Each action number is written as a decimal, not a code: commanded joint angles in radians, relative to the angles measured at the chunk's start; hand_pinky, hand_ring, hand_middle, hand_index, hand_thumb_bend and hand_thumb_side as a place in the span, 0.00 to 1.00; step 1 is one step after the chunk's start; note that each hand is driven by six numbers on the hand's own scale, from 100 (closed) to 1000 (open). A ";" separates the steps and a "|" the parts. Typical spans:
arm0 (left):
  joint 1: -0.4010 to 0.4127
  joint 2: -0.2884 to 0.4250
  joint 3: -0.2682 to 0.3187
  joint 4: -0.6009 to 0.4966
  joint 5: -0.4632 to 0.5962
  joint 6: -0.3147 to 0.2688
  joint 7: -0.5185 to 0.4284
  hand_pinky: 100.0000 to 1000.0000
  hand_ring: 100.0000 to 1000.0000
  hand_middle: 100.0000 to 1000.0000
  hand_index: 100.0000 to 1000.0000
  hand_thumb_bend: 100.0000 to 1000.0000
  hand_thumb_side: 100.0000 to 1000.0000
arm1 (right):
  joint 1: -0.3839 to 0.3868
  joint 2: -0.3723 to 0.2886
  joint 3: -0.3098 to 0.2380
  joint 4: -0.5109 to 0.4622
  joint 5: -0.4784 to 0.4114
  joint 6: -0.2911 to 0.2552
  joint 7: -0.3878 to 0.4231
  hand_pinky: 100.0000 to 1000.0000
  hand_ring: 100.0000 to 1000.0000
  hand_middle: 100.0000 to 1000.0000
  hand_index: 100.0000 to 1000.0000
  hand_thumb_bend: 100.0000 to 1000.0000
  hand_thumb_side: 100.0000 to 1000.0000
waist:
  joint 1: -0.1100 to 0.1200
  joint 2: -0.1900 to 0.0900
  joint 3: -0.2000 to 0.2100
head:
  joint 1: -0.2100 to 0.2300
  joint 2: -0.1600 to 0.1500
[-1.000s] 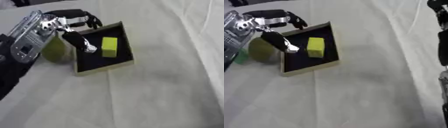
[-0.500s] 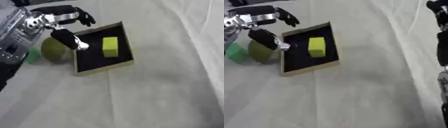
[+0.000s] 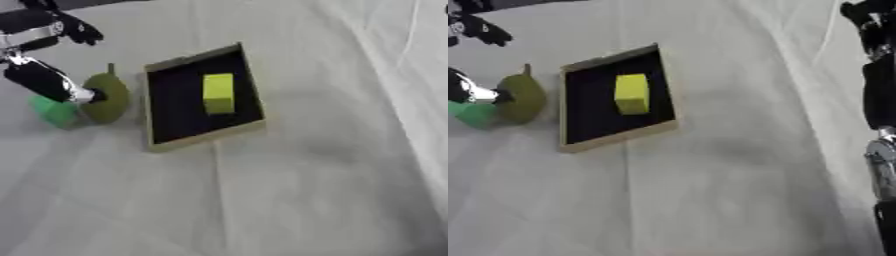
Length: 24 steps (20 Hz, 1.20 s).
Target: Pick up objects on the table and place them in the box.
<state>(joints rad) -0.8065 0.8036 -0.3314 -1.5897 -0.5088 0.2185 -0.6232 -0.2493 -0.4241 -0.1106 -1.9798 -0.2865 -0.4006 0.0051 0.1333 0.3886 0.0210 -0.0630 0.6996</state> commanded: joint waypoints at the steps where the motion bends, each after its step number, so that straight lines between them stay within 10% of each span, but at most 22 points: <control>1: -0.011 0.031 0.025 0.033 -0.001 -0.002 0.009 0.94 0.86 0.78 0.90 0.52 0.32 | -0.006 -0.021 -0.005 -0.020 0.005 -0.004 0.003 0.88 0.95 0.56 0.79 0.00 0.59 | -0.012 -0.034 0.001 | -0.002 -0.006; 24: -0.093 -0.073 -0.007 0.262 -0.085 -0.101 -0.084 0.95 0.86 0.77 0.89 0.48 0.12 | -0.028 -0.002 0.000 -0.020 0.013 0.012 0.013 0.88 0.96 0.55 0.79 0.00 0.59 | 0.005 0.008 -0.028 | 0.011 -0.032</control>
<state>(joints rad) -0.8829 0.6959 -0.3415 -1.3201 -0.5919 0.1206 -0.6959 -0.2654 -0.4179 -0.1098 -1.9798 -0.2826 -0.3925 0.0190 0.1336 0.4029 -0.0077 -0.0532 0.6830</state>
